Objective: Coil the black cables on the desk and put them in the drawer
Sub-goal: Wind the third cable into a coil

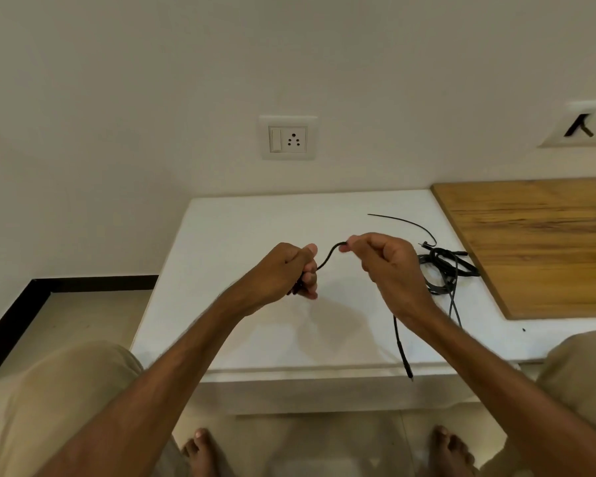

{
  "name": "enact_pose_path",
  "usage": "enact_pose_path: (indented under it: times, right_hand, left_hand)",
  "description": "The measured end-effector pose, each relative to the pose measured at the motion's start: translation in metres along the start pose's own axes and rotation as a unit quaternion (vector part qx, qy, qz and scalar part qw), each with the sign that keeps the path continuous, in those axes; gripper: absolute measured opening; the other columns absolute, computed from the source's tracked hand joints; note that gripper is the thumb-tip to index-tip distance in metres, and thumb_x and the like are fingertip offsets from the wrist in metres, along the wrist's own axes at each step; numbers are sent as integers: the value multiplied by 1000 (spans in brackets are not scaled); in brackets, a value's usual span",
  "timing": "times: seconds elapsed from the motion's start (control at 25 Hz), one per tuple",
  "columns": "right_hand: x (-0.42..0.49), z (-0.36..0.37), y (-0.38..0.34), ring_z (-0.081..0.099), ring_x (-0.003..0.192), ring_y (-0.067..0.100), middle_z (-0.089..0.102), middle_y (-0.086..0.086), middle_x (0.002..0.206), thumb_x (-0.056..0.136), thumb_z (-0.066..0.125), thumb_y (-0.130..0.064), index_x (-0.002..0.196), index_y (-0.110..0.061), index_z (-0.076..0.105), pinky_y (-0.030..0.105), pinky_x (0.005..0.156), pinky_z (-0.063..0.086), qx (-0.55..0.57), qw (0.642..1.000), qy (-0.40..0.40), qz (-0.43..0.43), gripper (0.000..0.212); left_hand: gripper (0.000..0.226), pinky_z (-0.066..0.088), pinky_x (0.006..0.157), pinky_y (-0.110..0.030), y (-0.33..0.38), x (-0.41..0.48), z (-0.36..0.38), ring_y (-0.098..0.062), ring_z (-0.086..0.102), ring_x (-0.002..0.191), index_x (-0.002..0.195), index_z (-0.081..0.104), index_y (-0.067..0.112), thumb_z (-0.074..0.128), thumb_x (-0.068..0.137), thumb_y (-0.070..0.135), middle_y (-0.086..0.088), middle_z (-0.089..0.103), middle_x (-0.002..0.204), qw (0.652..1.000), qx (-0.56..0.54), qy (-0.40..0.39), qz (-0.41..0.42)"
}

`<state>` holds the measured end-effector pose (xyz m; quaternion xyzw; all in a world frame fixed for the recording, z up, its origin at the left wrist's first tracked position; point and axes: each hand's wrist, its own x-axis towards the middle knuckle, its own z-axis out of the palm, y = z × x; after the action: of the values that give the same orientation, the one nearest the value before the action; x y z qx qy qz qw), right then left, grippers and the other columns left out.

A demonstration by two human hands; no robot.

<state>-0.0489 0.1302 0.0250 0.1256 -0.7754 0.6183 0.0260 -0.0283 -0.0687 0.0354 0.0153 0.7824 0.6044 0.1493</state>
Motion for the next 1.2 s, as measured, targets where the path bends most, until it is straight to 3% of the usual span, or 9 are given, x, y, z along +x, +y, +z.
enact_pose_path:
  times: [0.12,0.24,0.32,0.48,0.72,0.84,1.0,1.12,1.2]
  right_hand:
    - [6,-7,11,51,54,8,58,-11,59,103,55,-24,114,-32,74,24,59,43,-216,970,-63,-94,23]
    - [3,-7,25,65,87,6,66,-15,100,99,55,-8,108,-38,72,34,75,55,-356,915,-128,-138,36]
    - [-3,-4,28,63,93,4,64,-16,108,98,57,-11,108,-39,71,30,78,53,-340,916,-172,-124,33]
    - [-5,-1,18,59,92,0,69,-21,96,100,58,-42,103,-40,72,25,84,47,-304,922,-205,-126,14]
    - [-3,-4,12,51,80,6,66,-19,83,103,55,-32,99,-38,69,32,68,48,-352,905,-138,-196,17]
    - [-3,-4,13,57,81,11,68,-16,83,102,56,-32,99,-31,70,38,68,52,-351,908,-93,-206,14]
    - [3,-4,21,60,77,2,69,-16,80,104,55,-24,105,-28,72,27,69,49,-298,937,-55,-172,18]
    - [7,-4,26,59,68,0,70,-14,77,105,50,-20,101,-27,74,19,62,40,-254,959,-77,-97,25]
    - [6,-4,31,58,64,4,68,-17,70,99,51,-9,89,-27,74,23,62,42,-226,966,-110,-64,31]
  left_hand:
    - [44,47,63,-32,-3,-1,0,-15,36,54,66,40,17,34,110,23,5,40,60,999,-14,-47,-16]
    - [42,32,56,-26,-3,0,-2,-18,21,59,68,37,20,33,109,23,4,34,64,997,-36,-66,-31]
    - [42,28,54,-24,-2,0,-2,-19,18,61,68,37,20,34,110,28,3,31,65,995,-55,-71,-36]
    - [42,30,52,-24,-4,-2,-4,-15,24,56,74,47,16,37,110,36,6,33,61,995,-68,-48,-46]
    - [52,33,52,-23,-6,3,2,-12,31,53,86,68,4,35,111,35,5,37,59,999,3,-43,-32]
    - [53,29,53,-24,-1,1,2,-13,26,52,77,62,8,32,111,35,4,30,58,992,-5,-105,-63]
    - [43,24,56,-26,7,-1,-5,-14,20,58,73,48,17,32,111,30,4,24,64,976,-135,-160,-51]
    - [41,47,69,-31,12,-8,-3,-18,52,65,74,40,18,33,111,30,0,55,73,966,-194,-170,-22]
    - [40,55,95,-42,15,-12,0,-33,70,102,74,36,16,31,112,27,-18,72,108,958,-232,-171,11]
